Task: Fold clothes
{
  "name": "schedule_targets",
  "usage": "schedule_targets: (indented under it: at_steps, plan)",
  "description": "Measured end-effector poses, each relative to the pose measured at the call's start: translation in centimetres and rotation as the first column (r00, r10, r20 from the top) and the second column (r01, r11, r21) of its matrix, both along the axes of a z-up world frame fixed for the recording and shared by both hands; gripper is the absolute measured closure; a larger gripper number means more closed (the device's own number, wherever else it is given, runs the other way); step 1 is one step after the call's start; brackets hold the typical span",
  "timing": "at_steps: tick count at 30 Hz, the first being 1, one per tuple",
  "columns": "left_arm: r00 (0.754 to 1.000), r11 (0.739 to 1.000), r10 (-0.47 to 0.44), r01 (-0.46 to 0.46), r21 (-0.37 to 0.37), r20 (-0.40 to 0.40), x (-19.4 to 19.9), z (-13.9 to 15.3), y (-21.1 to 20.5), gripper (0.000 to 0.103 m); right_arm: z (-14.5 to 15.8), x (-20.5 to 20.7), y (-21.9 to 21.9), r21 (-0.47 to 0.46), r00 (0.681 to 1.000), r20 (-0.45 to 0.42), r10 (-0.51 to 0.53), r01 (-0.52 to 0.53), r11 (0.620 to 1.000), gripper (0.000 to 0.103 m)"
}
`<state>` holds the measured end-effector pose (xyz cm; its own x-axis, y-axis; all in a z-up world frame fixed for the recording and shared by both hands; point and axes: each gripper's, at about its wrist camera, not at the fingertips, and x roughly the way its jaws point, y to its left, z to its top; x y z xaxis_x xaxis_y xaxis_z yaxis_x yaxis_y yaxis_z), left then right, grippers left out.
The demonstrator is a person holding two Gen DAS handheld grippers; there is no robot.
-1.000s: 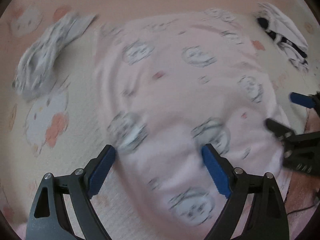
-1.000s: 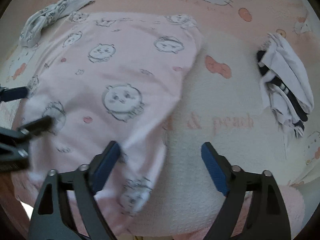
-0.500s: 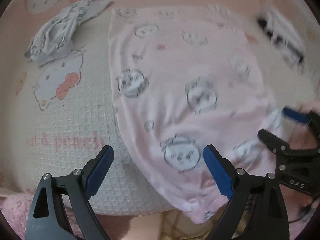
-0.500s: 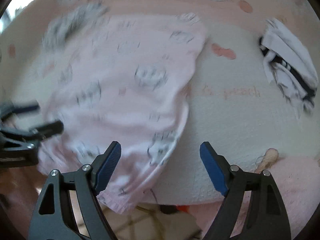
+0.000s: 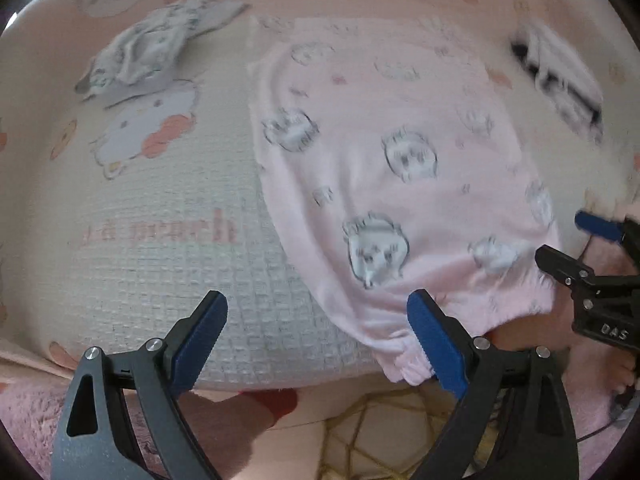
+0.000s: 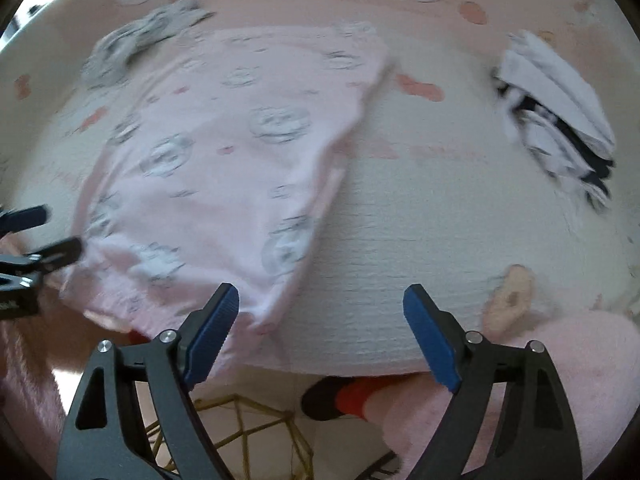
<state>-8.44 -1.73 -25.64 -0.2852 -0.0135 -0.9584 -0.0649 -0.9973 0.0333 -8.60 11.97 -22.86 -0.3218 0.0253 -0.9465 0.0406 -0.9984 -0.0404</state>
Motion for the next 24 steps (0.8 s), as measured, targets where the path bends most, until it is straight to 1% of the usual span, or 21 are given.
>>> schedule_targets:
  at_steps: [1, 2, 3, 4, 7, 9, 11, 12, 13, 14, 15, 16, 17, 18, 19, 20, 22, 23, 24]
  plan:
    - [1.000, 0.999, -0.004, 0.005, -0.048, 0.021, 0.0, -0.6, 0.3, 0.009, -0.7, 0.2, -0.9, 0.020, 1.000, 0.020, 0.008, -0.009, 1.000, 0.018]
    - [0.999, 0.998, 0.003, -0.001, -0.058, 0.038, 0.1, -1.0, 0.1, 0.009, -1.2, 0.4, -1.3, 0.039, 0.999, 0.034, 0.008, -0.010, 0.999, 0.017]
    - [0.999, 0.999, 0.026, -0.025, -0.026, 0.045, 0.1, -1.0, -0.4, 0.009, -1.3, 0.4, -1.1, 0.032, 0.999, 0.038, -0.005, 0.004, 0.999, 0.017]
    - [0.998, 0.999, 0.047, -0.046, -0.012, 0.053, 0.0, -0.9, -0.9, 0.009, -1.1, 0.4, -0.7, 0.029, 0.999, 0.039, -0.025, 0.024, 0.999, 0.017]
    - [0.991, 0.992, 0.123, -0.124, 0.005, 0.045, -0.2, -0.3, -2.6, 0.009, -0.7, 0.7, 0.2, 0.044, 0.996, 0.037, -0.080, 0.079, 0.996, 0.017]
    - [0.984, 0.982, 0.176, -0.177, 0.060, 0.025, -0.1, 0.4, -3.5, 0.009, -0.1, 0.9, 0.6, 0.016, 0.995, 0.017, -0.102, 0.102, 0.995, 0.018]
    - [0.981, 0.972, 0.196, -0.195, 0.132, 0.007, 1.9, 1.8, -4.0, 0.009, 0.9, 1.3, 0.8, -0.029, 0.995, -0.019, -0.101, 0.101, 0.995, 0.018]
    - [0.981, 0.963, 0.193, -0.191, 0.191, 0.009, 2.0, 2.0, -4.0, 0.009, 1.3, 1.6, 1.1, -0.041, 0.995, -0.031, -0.092, 0.091, 0.995, 0.018]
    - [0.981, 0.948, 0.191, -0.188, 0.255, 0.014, 2.1, 2.2, -4.0, 0.009, 1.7, 1.9, 1.4, -0.053, 0.996, -0.043, -0.083, 0.081, 0.995, 0.017]
    - [0.980, 0.923, 0.195, -0.196, 0.332, 0.037, 2.2, 2.0, -4.0, 0.011, 1.6, 2.1, 1.1, -0.074, 0.997, -0.034, -0.073, 0.071, 0.995, 0.017]
    - [0.977, 0.897, 0.201, -0.211, 0.389, 0.065, 2.5, 1.4, -4.1, 0.011, 1.3, 2.3, 0.6, -0.100, 0.998, -0.015, -0.062, 0.060, 0.993, 0.017]
    - [0.974, 0.870, 0.207, -0.228, 0.437, 0.096, 2.8, 0.8, -4.1, 0.014, 0.6, 1.6, 0.5, -0.130, 0.999, 0.009, -0.049, 0.050, 0.990, 0.017]
    - [0.968, 0.849, 0.213, -0.252, 0.464, 0.136, 3.4, 0.1, -3.8, 0.021, 0.2, 1.2, 0.4, -0.153, 0.999, 0.028, -0.041, 0.045, 0.987, 0.018]
    - [0.962, 0.833, 0.217, -0.272, 0.483, 0.167, 4.0, -0.6, -3.5, 0.025, 0.0, 1.2, 0.1, -0.172, 0.998, 0.043, -0.037, 0.043, 0.984, 0.018]
    - [0.960, 0.833, 0.218, -0.277, 0.479, 0.175, 4.2, -1.4, -3.2, 0.030, -0.2, 1.2, -0.2, -0.190, 0.998, 0.058, -0.032, 0.042, 0.981, 0.019]
    - [0.958, 0.833, 0.220, -0.282, 0.476, 0.182, 4.5, -2.2, -3.0, 0.031, -0.1, 0.8, -0.2, -0.198, 0.998, 0.063, -0.025, 0.037, 0.979, 0.020]
    - [0.956, 0.828, 0.221, -0.288, 0.481, 0.191, 4.8, -2.9, -2.8, 0.034, -0.1, 0.1, -0.5, -0.219, 0.998, 0.062, -0.015, 0.028, 0.975, 0.030]
    - [0.956, 0.823, 0.221, -0.290, 0.489, 0.194, 4.6, -3.0, -2.9, 0.038, -0.2, -0.1, -0.6, -0.237, 0.998, 0.066, -0.009, 0.024, 0.971, 0.034]
    - [0.955, 0.813, 0.220, -0.292, 0.503, 0.199, 4.1, -3.0, -3.3, 0.042, -0.4, -0.3, -0.7, -0.259, 0.997, 0.073, -0.002, 0.021, 0.966, 0.045]
